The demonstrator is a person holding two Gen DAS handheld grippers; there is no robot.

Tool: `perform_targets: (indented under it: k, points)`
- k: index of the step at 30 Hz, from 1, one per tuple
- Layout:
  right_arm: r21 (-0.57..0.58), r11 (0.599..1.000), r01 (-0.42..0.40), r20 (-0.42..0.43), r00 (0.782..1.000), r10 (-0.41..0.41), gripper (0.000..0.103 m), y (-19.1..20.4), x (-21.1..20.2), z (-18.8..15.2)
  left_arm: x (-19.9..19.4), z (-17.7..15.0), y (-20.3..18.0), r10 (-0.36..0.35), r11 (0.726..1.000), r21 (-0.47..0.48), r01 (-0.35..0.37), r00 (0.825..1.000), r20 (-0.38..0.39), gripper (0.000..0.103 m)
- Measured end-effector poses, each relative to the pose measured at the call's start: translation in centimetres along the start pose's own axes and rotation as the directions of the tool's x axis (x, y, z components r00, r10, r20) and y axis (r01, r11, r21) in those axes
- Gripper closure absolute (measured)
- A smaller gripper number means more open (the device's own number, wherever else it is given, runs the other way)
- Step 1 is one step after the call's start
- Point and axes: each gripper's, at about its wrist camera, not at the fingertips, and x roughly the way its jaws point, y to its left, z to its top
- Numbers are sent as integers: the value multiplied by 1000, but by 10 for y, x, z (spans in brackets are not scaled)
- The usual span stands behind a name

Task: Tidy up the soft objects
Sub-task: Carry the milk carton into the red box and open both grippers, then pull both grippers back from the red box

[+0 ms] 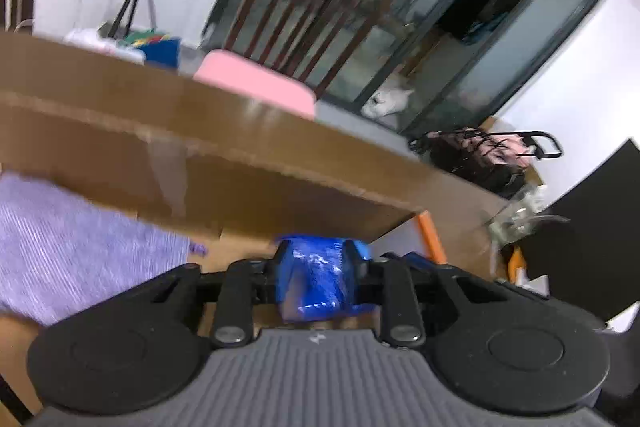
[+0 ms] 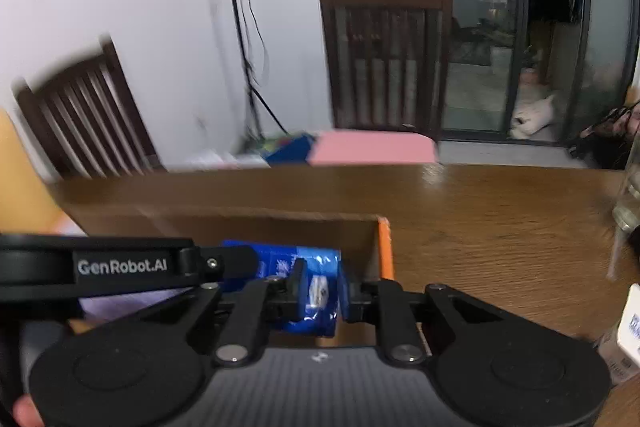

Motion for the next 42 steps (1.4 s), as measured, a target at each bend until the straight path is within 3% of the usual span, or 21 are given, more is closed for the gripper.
perform_targets:
  k: [4, 7, 10, 11, 14, 19, 21, 24, 26, 30, 37, 42]
  points:
    - [-41, 999, 31, 14, 999, -30, 86, 11, 0, 2, -5, 2, 5, -3, 1000, -21, 3, 1000, 16, 65]
    - [-59, 998, 18, 20, 1000, -17, 83, 14, -5, 2, -24, 2, -5, 53, 998, 34, -55, 998, 40, 63]
    - [-44, 999, 0, 43, 999, 2, 82, 6, -33, 6, -66, 0, -17, 85, 989, 117, -95, 993, 86, 50]
    - [-36, 999, -6, 55, 998, 7, 80, 5, -47, 8, -83, -2, -21, 104, 981, 152, -121, 988, 113, 43]
    - [-25, 999, -30, 89, 996, 32, 73, -4, -93, 9, -128, -18, -29, 170, 943, 258, -209, 971, 166, 41]
    - [-8, 999, -53, 157, 986, 53, 61, -11, -180, -8, -221, -52, -30, 219, 916, 271, -295, 936, 276, 33]
    - [-9, 998, -65, 186, 980, 66, 47, -10, -211, -21, -254, -68, -35, 241, 905, 271, -328, 920, 310, 27]
    - [-49, 998, -47, 262, 963, 58, 24, -3, -260, -45, -300, -96, -38, 241, 893, 272, -359, 891, 384, 20]
    - [-77, 996, -37, 309, 949, 59, 18, 2, -289, -66, -329, -114, -37, 233, 890, 264, -373, 867, 440, 16]
    - [-99, 994, -45, 368, 927, 79, 16, 10, -332, -107, -377, -166, -34, 226, 880, 246, -405, 814, 535, 2]
    - [-135, 983, -122, 434, 885, 169, 9, 23, -381, -208, -429, -275, -24, 206, 863, 257, -435, 767, 607, 0]
    - [-151, 981, -119, 453, 874, 176, 8, 38, -402, -282, -447, -346, -16, 183, 877, 241, -416, 753, 633, 0]
